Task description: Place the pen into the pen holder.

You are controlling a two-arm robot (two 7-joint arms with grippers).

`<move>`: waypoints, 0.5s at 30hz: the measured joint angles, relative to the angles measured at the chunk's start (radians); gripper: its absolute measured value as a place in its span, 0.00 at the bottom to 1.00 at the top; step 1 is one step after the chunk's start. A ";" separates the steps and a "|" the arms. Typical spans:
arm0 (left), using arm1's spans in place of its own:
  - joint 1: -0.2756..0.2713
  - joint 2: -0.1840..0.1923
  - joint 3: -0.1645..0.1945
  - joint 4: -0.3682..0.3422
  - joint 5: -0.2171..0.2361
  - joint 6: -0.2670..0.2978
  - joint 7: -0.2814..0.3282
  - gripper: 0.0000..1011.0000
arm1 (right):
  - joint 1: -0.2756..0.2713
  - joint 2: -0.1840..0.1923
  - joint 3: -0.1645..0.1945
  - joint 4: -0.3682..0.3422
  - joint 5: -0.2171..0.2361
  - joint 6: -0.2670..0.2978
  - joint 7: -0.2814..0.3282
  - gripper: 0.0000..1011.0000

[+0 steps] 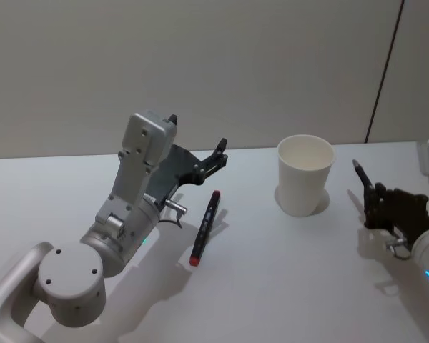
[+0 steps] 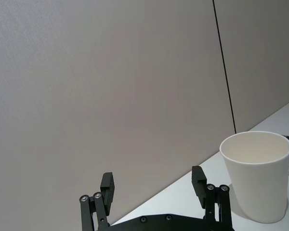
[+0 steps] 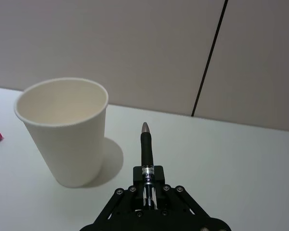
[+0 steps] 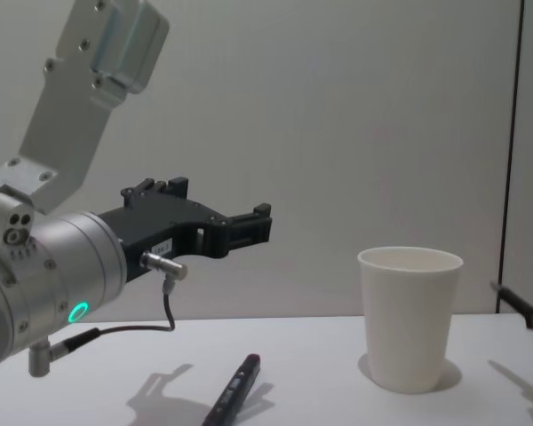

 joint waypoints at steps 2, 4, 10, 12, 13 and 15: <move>0.000 0.000 0.000 0.000 0.000 0.000 0.000 0.99 | 0.002 0.001 0.001 0.000 -0.001 -0.018 0.005 0.12; 0.000 0.000 0.000 0.000 0.000 0.000 0.000 0.99 | 0.005 0.002 0.003 0.001 -0.002 -0.041 0.012 0.12; 0.000 0.000 0.000 0.000 0.000 0.000 0.000 0.99 | 0.017 0.004 0.009 0.003 -0.003 -0.120 0.035 0.12; 0.000 0.000 0.000 0.000 0.000 0.000 0.000 0.99 | 0.022 0.005 0.012 0.004 -0.003 -0.155 0.044 0.12; 0.000 0.000 0.000 0.000 0.000 0.000 0.000 0.99 | 0.026 0.005 0.013 0.006 -0.003 -0.176 0.052 0.12; 0.000 0.000 0.000 0.000 0.000 0.000 0.000 0.99 | 0.030 0.005 0.015 0.007 -0.003 -0.197 0.058 0.12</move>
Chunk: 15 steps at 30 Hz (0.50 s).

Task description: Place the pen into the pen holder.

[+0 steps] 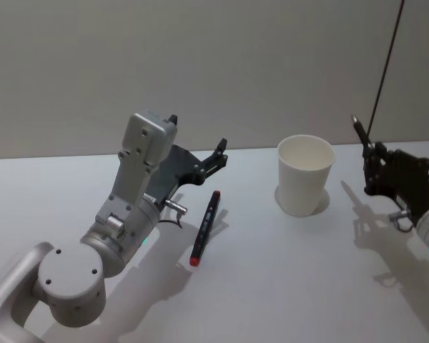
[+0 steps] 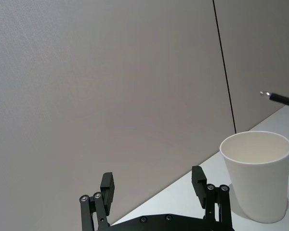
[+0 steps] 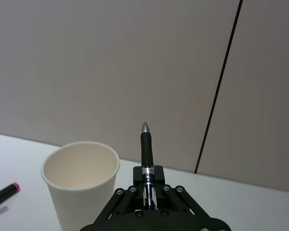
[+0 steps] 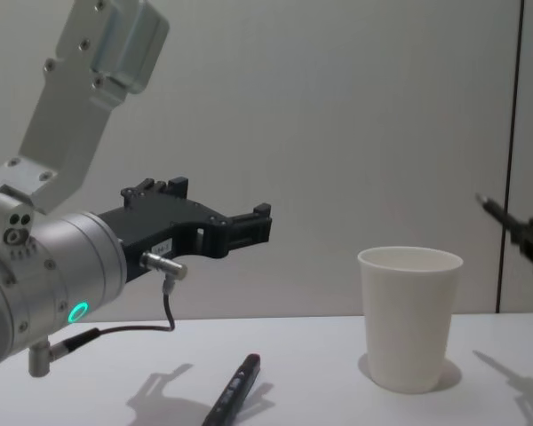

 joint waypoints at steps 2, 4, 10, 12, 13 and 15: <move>0.000 0.000 0.000 0.000 0.000 0.000 0.000 0.99 | 0.004 0.000 0.001 0.002 0.000 -0.021 0.006 0.12; 0.000 0.000 0.000 0.000 0.000 0.000 0.000 0.99 | 0.012 -0.001 0.003 0.005 0.001 -0.052 0.016 0.12; 0.000 0.000 0.000 0.000 0.000 0.000 0.000 0.99 | 0.041 -0.006 0.007 0.024 0.005 -0.144 0.049 0.12; 0.000 0.000 0.000 0.000 0.000 0.000 0.000 0.99 | 0.053 -0.009 0.008 0.034 0.006 -0.178 0.062 0.12; 0.000 0.000 0.000 0.000 0.000 0.000 0.000 0.99 | 0.058 -0.010 0.008 0.038 0.007 -0.193 0.067 0.12; 0.000 0.000 0.000 0.000 0.000 0.000 0.000 0.99 | 0.074 -0.015 0.008 0.056 0.007 -0.230 0.084 0.12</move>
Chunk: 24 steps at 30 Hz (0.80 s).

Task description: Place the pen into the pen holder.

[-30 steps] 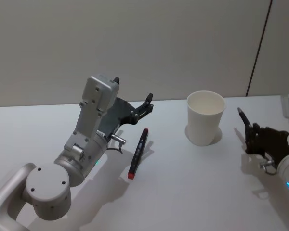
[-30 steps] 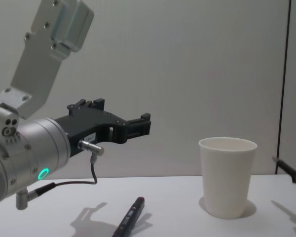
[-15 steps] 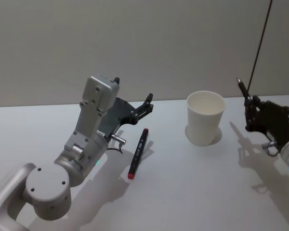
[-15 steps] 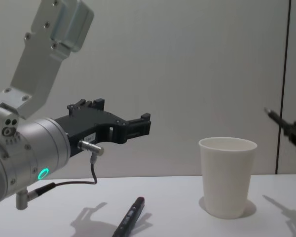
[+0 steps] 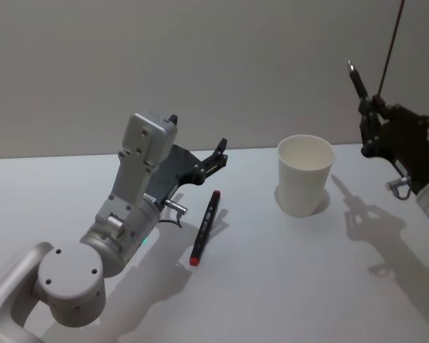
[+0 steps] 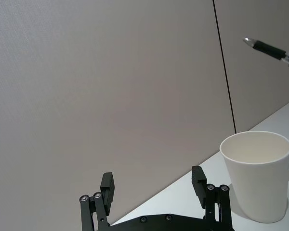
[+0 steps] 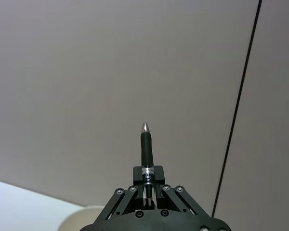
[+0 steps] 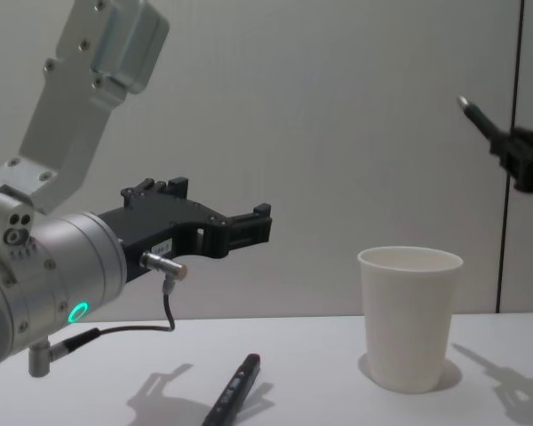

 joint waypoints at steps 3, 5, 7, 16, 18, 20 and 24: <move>0.000 0.000 0.000 0.000 0.000 0.000 0.000 0.99 | 0.024 -0.008 -0.002 0.026 0.000 -0.052 0.024 0.12; 0.000 0.000 0.000 0.000 0.000 0.000 0.000 0.99 | 0.035 -0.013 -0.003 0.040 0.000 -0.074 0.035 0.12; 0.000 0.000 0.000 0.000 0.000 0.000 0.000 0.99 | 0.050 -0.019 -0.006 0.062 -0.002 -0.107 0.050 0.12; 0.000 0.000 0.000 0.000 0.000 0.000 0.000 0.99 | 0.102 -0.045 -0.019 0.149 -0.021 -0.188 0.088 0.12; 0.000 0.000 0.000 0.000 0.000 0.000 0.000 0.99 | 0.108 -0.048 -0.022 0.162 -0.025 -0.198 0.093 0.12; 0.000 0.000 0.000 0.000 0.000 0.000 0.000 0.99 | 0.118 -0.054 -0.025 0.181 -0.031 -0.210 0.099 0.12; 0.000 0.000 0.000 0.000 0.000 0.000 0.000 0.99 | 0.135 -0.065 -0.033 0.219 -0.041 -0.233 0.108 0.12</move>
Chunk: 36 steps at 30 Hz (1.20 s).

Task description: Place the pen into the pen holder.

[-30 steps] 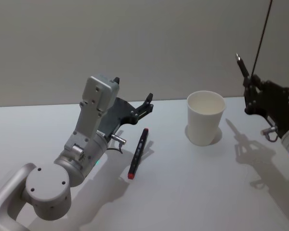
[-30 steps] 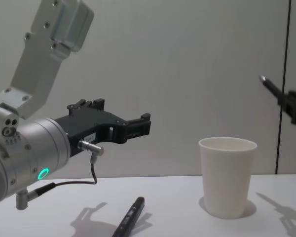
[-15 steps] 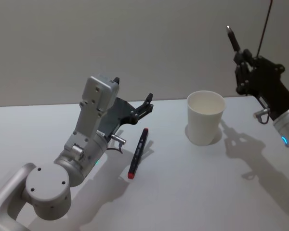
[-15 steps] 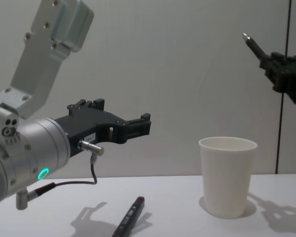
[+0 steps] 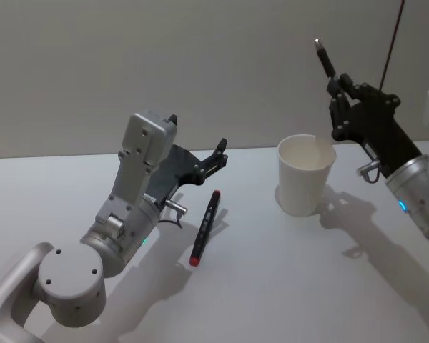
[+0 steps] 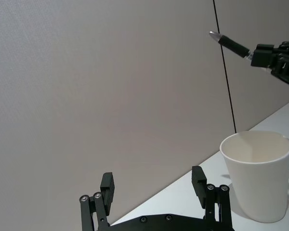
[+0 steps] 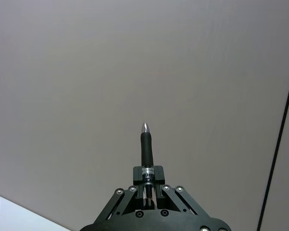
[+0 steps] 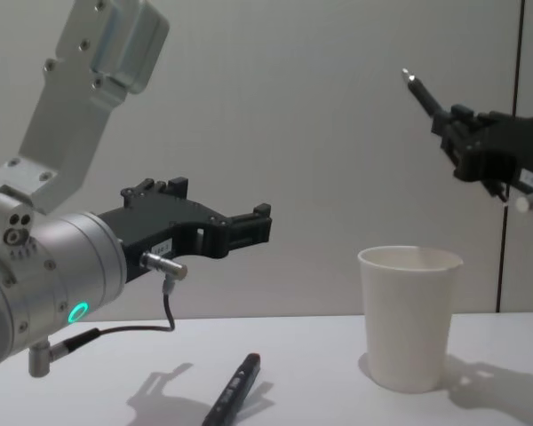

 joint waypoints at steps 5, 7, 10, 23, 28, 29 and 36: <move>0.000 0.000 0.000 0.000 0.000 0.000 0.000 0.99 | 0.027 -0.016 -0.010 0.054 -0.014 -0.027 0.009 0.12; 0.000 0.000 0.000 0.000 0.000 0.000 0.000 0.99 | 0.034 -0.021 -0.013 0.069 -0.018 -0.035 0.011 0.12; 0.000 0.000 0.000 0.000 0.000 0.000 0.000 0.99 | 0.051 -0.032 -0.019 0.102 -0.026 -0.049 0.015 0.12; 0.000 0.000 0.000 0.000 0.000 0.000 0.000 0.99 | 0.108 -0.071 -0.046 0.222 -0.059 -0.094 0.025 0.12; 0.000 0.000 0.000 0.000 0.000 0.000 0.000 0.99 | 0.114 -0.078 -0.053 0.242 -0.066 -0.100 0.027 0.12; 0.000 0.000 0.000 0.000 0.000 0.000 0.000 0.99 | 0.115 -0.079 -0.056 0.248 -0.068 -0.102 0.027 0.12; 0.000 0.000 0.000 0.000 0.000 0.000 0.000 0.99 | 0.113 -0.083 -0.063 0.258 -0.076 -0.104 0.027 0.12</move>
